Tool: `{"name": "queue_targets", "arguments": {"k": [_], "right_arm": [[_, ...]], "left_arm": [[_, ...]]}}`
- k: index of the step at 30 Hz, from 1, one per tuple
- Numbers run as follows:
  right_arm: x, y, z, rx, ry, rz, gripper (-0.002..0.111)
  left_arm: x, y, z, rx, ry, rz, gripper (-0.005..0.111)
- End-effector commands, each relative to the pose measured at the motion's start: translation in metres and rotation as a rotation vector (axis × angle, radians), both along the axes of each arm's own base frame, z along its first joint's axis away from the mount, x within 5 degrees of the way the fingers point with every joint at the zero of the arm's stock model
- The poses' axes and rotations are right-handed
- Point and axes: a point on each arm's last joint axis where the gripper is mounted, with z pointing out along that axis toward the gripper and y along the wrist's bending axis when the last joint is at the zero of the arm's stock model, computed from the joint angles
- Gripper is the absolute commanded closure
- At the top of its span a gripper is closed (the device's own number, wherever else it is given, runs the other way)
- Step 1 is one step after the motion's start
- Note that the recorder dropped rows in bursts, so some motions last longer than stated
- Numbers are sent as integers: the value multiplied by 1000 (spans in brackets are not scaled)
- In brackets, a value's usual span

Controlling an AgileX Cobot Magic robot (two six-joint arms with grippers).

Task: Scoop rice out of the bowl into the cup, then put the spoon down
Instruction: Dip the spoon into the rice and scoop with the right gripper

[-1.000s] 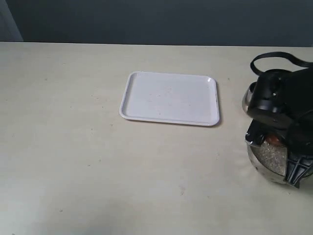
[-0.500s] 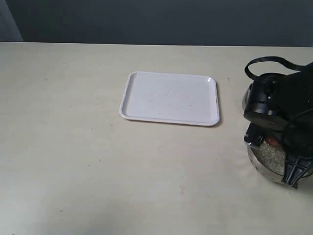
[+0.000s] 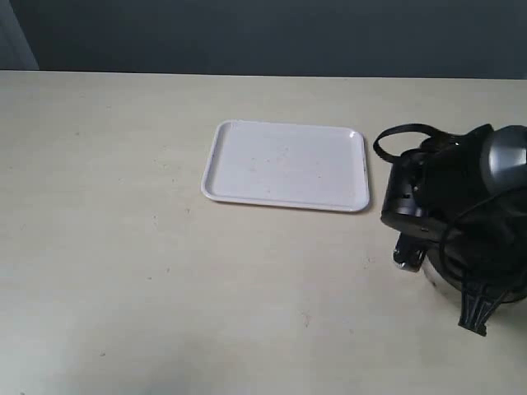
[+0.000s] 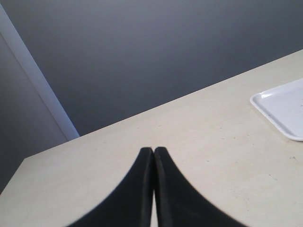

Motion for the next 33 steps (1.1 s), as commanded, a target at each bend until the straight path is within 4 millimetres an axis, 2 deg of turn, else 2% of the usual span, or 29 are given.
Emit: {"name": "queue_targets", "arguments": {"k": [1, 5, 17, 22, 29, 33], "right_arm": [[1, 6, 3, 20, -26, 6, 109], [-2, 6, 10, 59, -1, 1, 109], [-4, 6, 9, 65, 46, 10, 109], [-4, 5, 16, 88, 25, 8, 109], [2, -15, 32, 157, 1, -97, 109], [0, -17, 34, 188, 32, -114, 109]], "left_arm": [[-1, 0, 2, -12, -15, -4, 106], [-1, 0, 2, -12, -15, -4, 106], [-1, 0, 2, -12, -15, -4, 106], [-1, 0, 2, -12, -15, -4, 106], [-1, 0, 2, -12, -15, -4, 106], [-1, 0, 2, -12, -15, -4, 106]]}}
